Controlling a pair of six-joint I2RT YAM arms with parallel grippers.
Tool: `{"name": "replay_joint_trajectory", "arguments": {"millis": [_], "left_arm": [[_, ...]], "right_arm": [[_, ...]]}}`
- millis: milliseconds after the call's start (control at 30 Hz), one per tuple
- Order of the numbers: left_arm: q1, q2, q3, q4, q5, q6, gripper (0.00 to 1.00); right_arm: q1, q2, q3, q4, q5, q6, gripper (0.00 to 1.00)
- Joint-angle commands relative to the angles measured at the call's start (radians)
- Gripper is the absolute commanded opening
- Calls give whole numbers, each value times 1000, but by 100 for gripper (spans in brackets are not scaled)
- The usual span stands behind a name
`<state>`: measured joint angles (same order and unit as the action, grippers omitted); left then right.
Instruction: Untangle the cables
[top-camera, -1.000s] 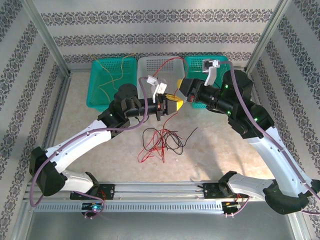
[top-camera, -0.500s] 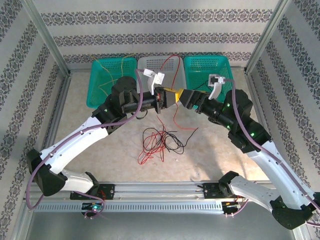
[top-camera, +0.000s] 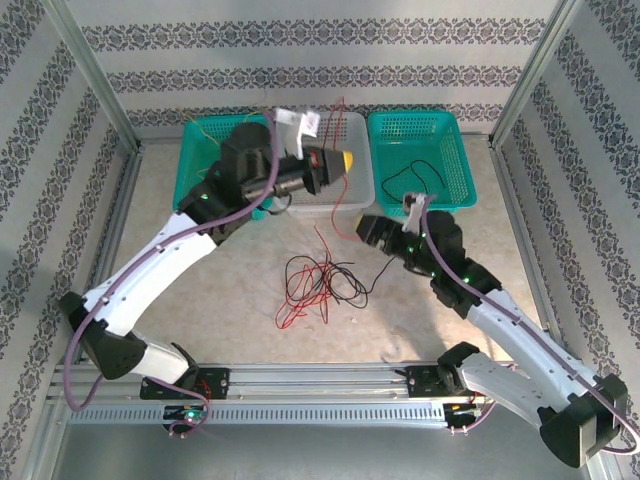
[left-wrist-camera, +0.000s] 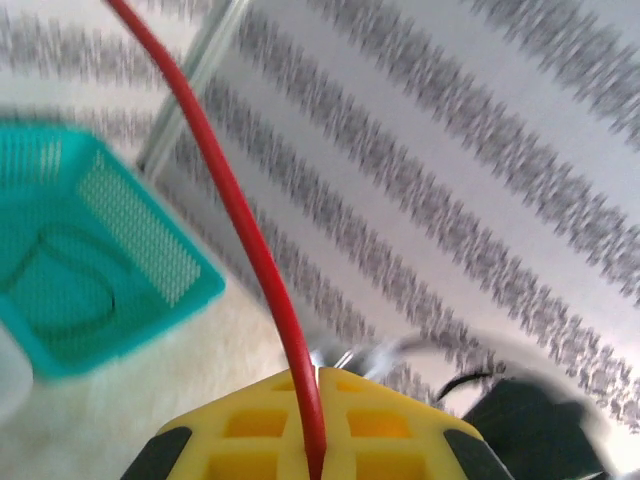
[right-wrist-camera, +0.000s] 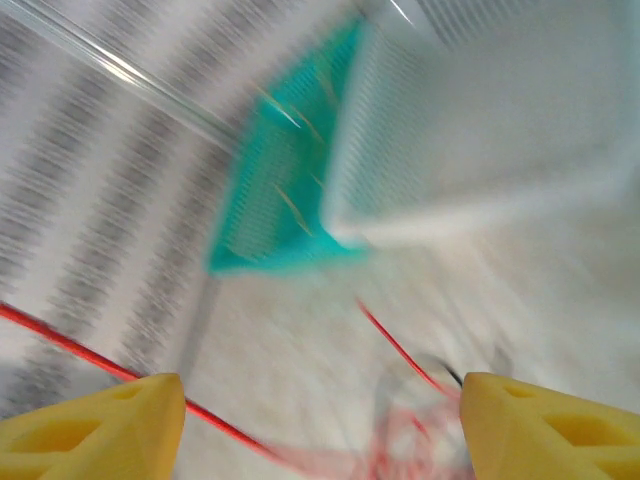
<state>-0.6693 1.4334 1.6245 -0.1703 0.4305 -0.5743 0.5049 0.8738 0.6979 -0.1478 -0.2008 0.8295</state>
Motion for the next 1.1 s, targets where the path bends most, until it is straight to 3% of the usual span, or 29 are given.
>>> {"name": "replay_joint_trajectory", "arguments": {"millis": [0,133,333,700,933,1067], "left_arm": [[52,-53,35,35,-76,39,0],[121,-33,29,56,-47,-21,0],[186,88,186,-18,-4,-14,0],[237,360,396,-19,-63,153,0],[264,663,701,-148,-56,189,0],[267,738,680,-153,-67,220,2]], "right_arm": [[-35,-139,-24,-142,-26,4,77],[-68,-202,-26,-274,-9,-25,77],[-68,-220,-24,-350,8,-29,73],[-65,-231,24,-445,34,-51,72],[-65,-267,32,-499,42,-50,72],[-65,-270,45,-522,52,-55,72]]}}
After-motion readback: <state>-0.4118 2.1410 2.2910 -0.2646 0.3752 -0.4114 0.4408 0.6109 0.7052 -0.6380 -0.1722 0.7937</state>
